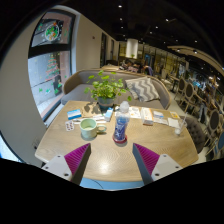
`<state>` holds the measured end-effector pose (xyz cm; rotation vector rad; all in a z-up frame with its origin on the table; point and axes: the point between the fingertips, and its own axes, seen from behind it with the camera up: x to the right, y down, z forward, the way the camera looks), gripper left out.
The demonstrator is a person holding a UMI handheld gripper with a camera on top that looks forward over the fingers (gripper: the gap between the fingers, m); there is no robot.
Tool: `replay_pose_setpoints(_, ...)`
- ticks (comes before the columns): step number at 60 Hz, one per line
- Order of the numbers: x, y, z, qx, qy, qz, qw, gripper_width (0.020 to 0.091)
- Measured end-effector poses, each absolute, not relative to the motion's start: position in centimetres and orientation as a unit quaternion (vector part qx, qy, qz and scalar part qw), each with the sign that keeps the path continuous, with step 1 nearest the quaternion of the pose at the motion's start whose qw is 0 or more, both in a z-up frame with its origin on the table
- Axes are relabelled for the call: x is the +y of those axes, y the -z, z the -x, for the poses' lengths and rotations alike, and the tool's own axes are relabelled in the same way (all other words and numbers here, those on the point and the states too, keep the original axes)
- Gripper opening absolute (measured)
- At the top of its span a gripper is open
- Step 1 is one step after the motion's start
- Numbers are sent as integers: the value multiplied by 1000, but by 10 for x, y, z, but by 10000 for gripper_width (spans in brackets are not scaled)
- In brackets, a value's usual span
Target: Pour water
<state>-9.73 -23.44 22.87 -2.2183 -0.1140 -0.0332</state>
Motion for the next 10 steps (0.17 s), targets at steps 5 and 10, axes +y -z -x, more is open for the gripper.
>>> replay_pose_setpoints(5,-235,-230,97,-50,17,894,445,856)
replay_pose_setpoints(10,-238,-227,95,-46,19,895,444,855)
